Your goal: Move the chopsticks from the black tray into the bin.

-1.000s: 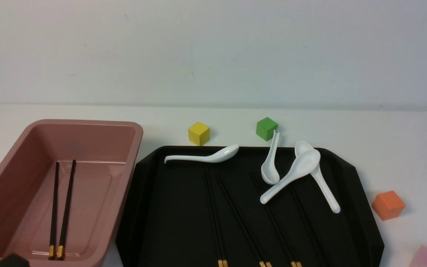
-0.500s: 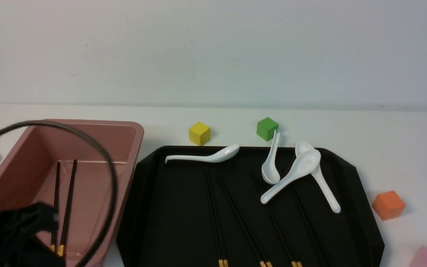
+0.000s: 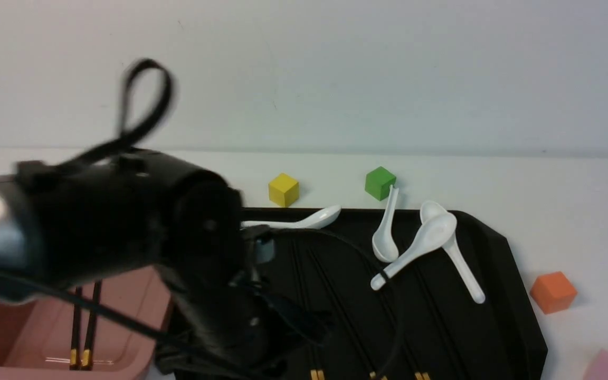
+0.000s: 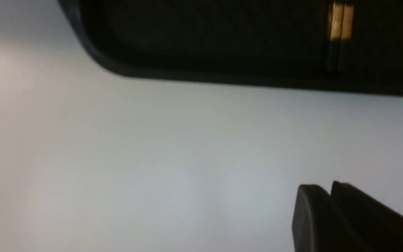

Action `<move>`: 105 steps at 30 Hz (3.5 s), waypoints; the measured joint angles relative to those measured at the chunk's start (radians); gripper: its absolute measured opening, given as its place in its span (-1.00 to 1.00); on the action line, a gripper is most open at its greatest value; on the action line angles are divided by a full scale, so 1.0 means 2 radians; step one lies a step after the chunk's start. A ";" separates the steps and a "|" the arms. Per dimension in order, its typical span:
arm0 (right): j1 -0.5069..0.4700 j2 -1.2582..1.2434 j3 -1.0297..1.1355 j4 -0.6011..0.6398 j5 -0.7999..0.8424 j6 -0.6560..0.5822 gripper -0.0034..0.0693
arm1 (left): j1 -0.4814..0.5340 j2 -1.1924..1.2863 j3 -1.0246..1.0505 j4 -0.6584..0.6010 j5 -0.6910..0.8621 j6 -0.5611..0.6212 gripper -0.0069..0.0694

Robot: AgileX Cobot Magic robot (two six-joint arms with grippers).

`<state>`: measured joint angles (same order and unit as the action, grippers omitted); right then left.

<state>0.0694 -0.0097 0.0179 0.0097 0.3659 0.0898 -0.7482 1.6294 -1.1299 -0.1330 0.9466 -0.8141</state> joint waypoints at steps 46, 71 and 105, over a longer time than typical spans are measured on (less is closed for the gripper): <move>0.000 0.000 0.000 0.000 0.000 0.000 -0.25 | -0.016 0.156 -0.115 0.082 -0.005 -0.092 -0.50; 0.000 0.000 0.000 0.000 0.000 0.000 -0.25 | 0.296 -0.030 0.003 0.113 0.016 0.205 -0.50; 0.000 0.000 0.000 0.000 0.000 0.000 -0.25 | 0.296 -0.412 0.162 -0.084 -0.022 0.340 -0.85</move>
<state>0.0694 -0.0097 0.0179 0.0106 0.3659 0.0898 -0.1561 0.8064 -0.8067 -0.3009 0.9022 -0.1349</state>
